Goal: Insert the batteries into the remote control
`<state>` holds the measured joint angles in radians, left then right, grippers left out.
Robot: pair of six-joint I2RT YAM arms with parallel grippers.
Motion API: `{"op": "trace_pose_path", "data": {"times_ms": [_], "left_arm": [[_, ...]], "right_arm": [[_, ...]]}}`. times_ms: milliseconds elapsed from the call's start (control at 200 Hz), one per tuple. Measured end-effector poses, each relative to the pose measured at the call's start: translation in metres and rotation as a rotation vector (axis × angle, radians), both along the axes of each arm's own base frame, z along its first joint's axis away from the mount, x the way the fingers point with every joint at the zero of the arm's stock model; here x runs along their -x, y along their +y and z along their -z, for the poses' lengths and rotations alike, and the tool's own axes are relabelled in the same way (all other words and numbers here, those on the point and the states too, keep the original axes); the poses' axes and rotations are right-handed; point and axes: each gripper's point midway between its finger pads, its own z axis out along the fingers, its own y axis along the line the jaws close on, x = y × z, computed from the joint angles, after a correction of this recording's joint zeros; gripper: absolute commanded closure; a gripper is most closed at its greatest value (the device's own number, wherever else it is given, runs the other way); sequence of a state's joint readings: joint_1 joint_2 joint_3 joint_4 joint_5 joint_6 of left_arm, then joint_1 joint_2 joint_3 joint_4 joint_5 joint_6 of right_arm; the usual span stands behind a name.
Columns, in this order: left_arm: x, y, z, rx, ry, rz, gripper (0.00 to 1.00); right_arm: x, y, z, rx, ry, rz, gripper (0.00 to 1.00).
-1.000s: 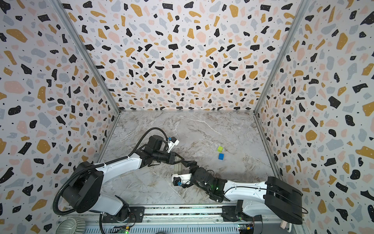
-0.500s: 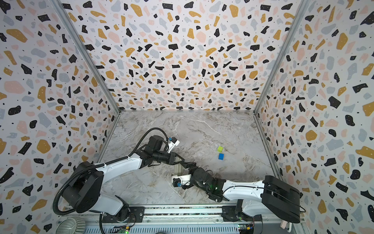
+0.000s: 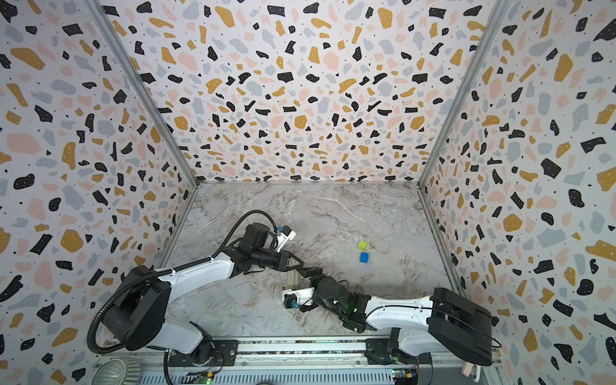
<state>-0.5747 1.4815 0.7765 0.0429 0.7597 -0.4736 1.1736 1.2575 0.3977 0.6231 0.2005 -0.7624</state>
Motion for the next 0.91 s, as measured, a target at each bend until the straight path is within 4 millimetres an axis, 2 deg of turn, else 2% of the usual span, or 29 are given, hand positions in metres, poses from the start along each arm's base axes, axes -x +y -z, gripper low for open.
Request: {"op": "trace_pose_path", "data": {"times_ms": [906], "left_arm": [[-0.008, -0.001, -0.003, 0.010, -0.050, -0.019, 1.00]], "right_arm": [[-0.012, -0.007, 0.000, -0.016, -0.010, 0.042, 0.15]]}}
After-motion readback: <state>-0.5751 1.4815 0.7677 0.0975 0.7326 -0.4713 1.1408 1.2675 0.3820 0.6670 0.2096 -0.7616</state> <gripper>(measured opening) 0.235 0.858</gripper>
